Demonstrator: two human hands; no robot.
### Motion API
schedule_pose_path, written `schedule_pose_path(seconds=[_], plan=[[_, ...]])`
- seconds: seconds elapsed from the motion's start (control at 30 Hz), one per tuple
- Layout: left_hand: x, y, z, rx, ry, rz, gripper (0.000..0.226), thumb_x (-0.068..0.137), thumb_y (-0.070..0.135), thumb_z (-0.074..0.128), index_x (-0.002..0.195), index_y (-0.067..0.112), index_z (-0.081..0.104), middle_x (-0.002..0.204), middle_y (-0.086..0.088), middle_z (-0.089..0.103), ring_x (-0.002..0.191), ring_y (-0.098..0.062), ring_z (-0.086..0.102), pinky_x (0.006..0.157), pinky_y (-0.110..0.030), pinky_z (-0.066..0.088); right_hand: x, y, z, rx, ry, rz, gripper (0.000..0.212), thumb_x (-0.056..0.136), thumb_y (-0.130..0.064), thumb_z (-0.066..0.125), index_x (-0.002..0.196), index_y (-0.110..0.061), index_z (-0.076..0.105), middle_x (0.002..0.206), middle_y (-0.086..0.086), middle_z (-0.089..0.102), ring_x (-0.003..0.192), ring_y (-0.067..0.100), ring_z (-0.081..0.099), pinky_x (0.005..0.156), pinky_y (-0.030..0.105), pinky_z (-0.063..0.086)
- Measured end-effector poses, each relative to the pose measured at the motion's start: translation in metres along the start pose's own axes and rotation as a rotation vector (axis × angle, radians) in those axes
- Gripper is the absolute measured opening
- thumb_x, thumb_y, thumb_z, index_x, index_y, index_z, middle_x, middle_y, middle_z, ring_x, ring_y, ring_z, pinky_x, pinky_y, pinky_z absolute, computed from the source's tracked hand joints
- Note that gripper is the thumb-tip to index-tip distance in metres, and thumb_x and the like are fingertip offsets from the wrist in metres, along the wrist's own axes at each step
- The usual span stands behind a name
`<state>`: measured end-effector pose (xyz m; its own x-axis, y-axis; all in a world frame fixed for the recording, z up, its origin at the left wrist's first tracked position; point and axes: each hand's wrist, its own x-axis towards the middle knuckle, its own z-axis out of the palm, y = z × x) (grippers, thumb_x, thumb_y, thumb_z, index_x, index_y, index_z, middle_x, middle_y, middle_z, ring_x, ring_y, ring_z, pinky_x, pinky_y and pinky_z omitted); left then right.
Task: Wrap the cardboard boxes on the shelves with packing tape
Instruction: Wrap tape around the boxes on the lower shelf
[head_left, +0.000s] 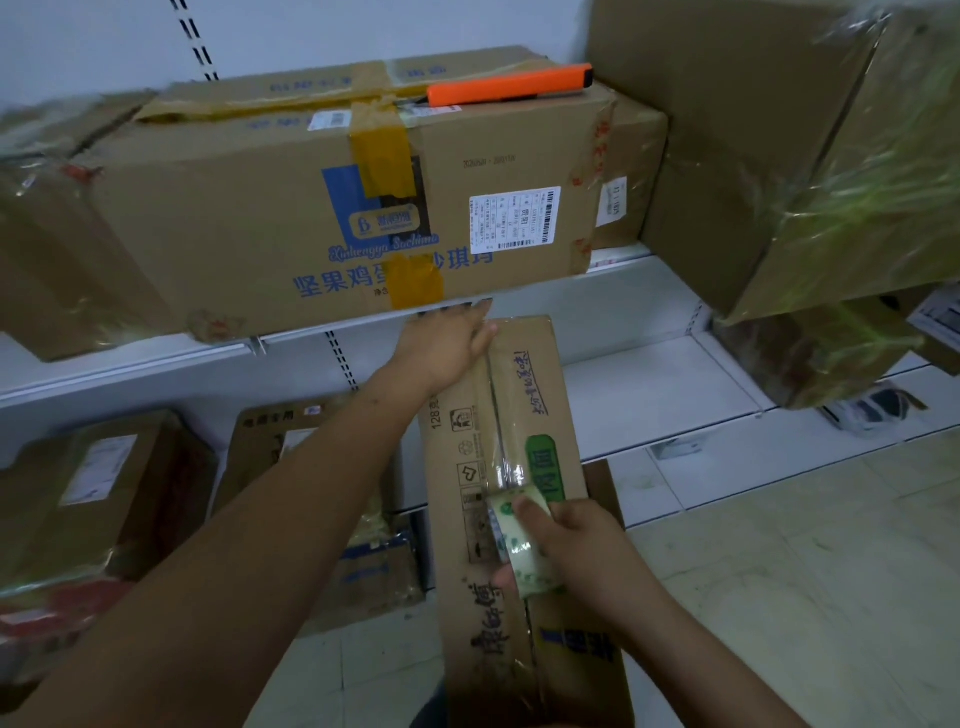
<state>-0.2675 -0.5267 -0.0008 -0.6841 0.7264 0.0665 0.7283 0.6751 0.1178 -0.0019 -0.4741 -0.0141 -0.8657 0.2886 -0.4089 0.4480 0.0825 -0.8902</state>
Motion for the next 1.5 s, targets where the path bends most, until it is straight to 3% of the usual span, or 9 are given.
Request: schedule_pose_path(seconds=[0.17,0.43,0.63,0.87,1.07,1.27,1.33,1.43,1.5], plan=[[-0.026,-0.011,0.001,0.064,0.004,0.151,0.057,0.104,0.053,0.027,0.156,0.043,0.007,0.165,-0.008,0.017,0.151,-0.023,0.015,0.120,-0.043,0.011,0.005,0.005,0.004,0.008,-0.017,0.026,0.044,0.099,-0.045,0.052,0.091,-0.006,0.072,0.076,0.008,0.076,0.074,0.018,0.075,0.080,0.035,0.060],[-0.042,-0.010,0.026,0.245,0.135,0.272,0.060,0.102,0.052,0.021,0.158,0.033,0.014,0.166,-0.015,0.004,0.153,-0.030,0.004,0.122,-0.052,-0.003,0.014,0.006,-0.001,0.092,-0.046,0.069,0.052,0.095,-0.050,0.056,0.092,-0.001,0.073,0.082,0.011,0.076,0.081,0.025,0.075,0.087,0.047,0.058],[-0.066,-0.006,0.042,0.249,0.132,0.388,0.056,0.106,0.037,0.021,0.159,0.022,0.012,0.167,0.000,0.008,0.154,-0.024,-0.001,0.124,-0.051,0.003,0.012,0.005,-0.002,0.000,-0.080,0.080,0.067,0.092,-0.061,0.051,0.102,0.001,0.071,0.096,0.011,0.075,0.090,0.023,0.072,0.092,0.039,0.054],[-0.113,-0.005,0.058,0.150,0.009,0.531,0.055,0.105,0.029,0.016,0.159,0.020,0.012,0.166,0.003,0.008,0.154,-0.015,-0.003,0.124,-0.047,0.008,0.004,0.014,-0.012,0.064,-0.235,-0.071,0.038,0.098,-0.043,0.049,0.099,-0.019,0.078,0.095,-0.006,0.077,0.091,0.007,0.071,0.088,0.022,0.052],[-0.123,-0.009,0.053,-0.047,0.012,0.501,0.062,0.098,0.020,0.038,0.158,0.017,0.021,0.165,0.003,0.016,0.153,-0.011,0.004,0.125,-0.046,0.006,0.016,0.016,-0.014,0.105,-0.113,-0.195,0.039,0.098,-0.040,0.051,0.097,-0.011,0.077,0.093,0.000,0.077,0.089,0.016,0.072,0.081,0.025,0.055],[-0.073,-0.030,0.039,-0.059,0.023,0.397,0.060,0.094,0.015,0.039,0.154,0.021,0.034,0.162,0.010,0.023,0.153,-0.012,0.012,0.125,-0.044,0.009,0.054,-0.011,-0.015,0.088,0.015,-0.335,0.026,0.101,-0.028,0.053,0.088,-0.015,0.072,0.073,-0.012,0.068,0.068,-0.004,0.059,0.064,0.012,0.044],[-0.053,-0.041,0.031,-0.067,0.017,0.378,0.056,0.095,0.016,0.038,0.152,0.019,0.039,0.161,0.007,0.026,0.152,-0.015,0.016,0.124,-0.045,0.012,0.072,-0.023,-0.013,0.008,0.040,-0.388,0.027,0.102,-0.030,0.052,0.086,-0.014,0.067,0.068,-0.015,0.063,0.063,-0.003,0.055,0.058,0.016,0.039],[-0.031,-0.054,0.028,-0.097,0.000,0.317,0.055,0.096,0.022,0.033,0.149,0.013,0.043,0.159,-0.006,0.034,0.150,-0.019,0.022,0.122,-0.047,0.018,0.098,-0.036,-0.009,-0.159,0.060,-0.468,0.033,0.103,-0.036,0.047,0.096,-0.007,0.062,0.087,0.008,0.068,0.079,0.016,0.062,0.070,0.037,0.045],[-0.018,-0.063,0.028,-0.133,0.002,0.267,0.053,0.096,0.023,0.035,0.148,0.014,0.046,0.157,-0.010,0.037,0.148,-0.020,0.028,0.118,-0.048,0.025,0.111,-0.042,-0.008,-0.172,0.101,-0.473,0.031,0.104,-0.035,0.045,0.092,-0.010,0.060,0.079,0.002,0.063,0.071,0.010,0.056,0.064,0.035,0.040]])
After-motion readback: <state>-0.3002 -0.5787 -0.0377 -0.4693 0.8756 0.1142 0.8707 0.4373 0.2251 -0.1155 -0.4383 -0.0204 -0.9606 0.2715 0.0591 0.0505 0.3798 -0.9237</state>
